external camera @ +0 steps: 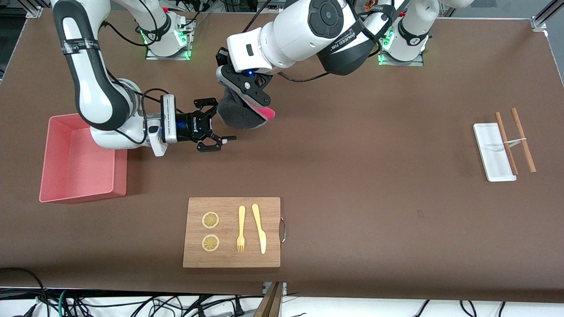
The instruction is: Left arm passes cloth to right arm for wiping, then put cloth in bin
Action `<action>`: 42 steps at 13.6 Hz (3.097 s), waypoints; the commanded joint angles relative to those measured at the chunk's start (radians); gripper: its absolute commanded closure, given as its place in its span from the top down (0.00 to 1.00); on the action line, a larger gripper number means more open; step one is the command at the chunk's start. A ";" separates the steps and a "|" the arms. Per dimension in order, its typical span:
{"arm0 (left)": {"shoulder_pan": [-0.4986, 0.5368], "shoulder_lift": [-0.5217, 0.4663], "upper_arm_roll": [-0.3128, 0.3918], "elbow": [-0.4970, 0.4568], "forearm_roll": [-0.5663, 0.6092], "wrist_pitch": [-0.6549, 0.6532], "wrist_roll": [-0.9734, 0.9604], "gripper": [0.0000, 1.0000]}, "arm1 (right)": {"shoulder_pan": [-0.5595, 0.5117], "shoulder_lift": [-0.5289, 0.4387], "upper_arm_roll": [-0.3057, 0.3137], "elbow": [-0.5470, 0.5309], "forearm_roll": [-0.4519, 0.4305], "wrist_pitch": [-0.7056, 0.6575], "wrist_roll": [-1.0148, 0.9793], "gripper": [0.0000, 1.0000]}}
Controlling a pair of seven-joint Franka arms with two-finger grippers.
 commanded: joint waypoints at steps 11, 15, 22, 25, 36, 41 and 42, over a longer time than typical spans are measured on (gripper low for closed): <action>0.009 -0.011 0.009 0.010 -0.007 -0.007 0.005 1.00 | -0.032 -0.002 -0.006 0.013 -0.005 -0.007 0.039 0.00; 0.037 -0.038 0.012 0.006 -0.003 -0.036 0.005 1.00 | -0.058 -0.018 -0.054 0.058 -0.125 -0.043 0.094 0.00; 0.262 -0.117 0.012 -0.006 0.306 -0.323 0.109 1.00 | -0.093 -0.201 -0.238 0.073 -0.660 -0.179 0.375 0.00; 0.362 -0.120 0.012 -0.013 0.443 -0.384 0.177 1.00 | -0.093 -0.300 -0.263 0.079 -0.889 -0.195 0.596 0.00; 0.641 -0.127 0.019 -0.059 0.717 -0.421 0.329 1.00 | -0.089 -0.326 -0.073 0.219 -1.509 -0.108 1.624 0.00; 0.658 -0.172 0.019 -0.088 0.684 -0.480 0.392 1.00 | -0.084 -0.254 -0.065 0.149 -1.571 0.010 1.901 0.00; 0.661 -0.195 0.020 -0.121 0.672 -0.461 0.385 1.00 | -0.082 -0.239 -0.065 0.119 -1.577 0.051 1.947 0.00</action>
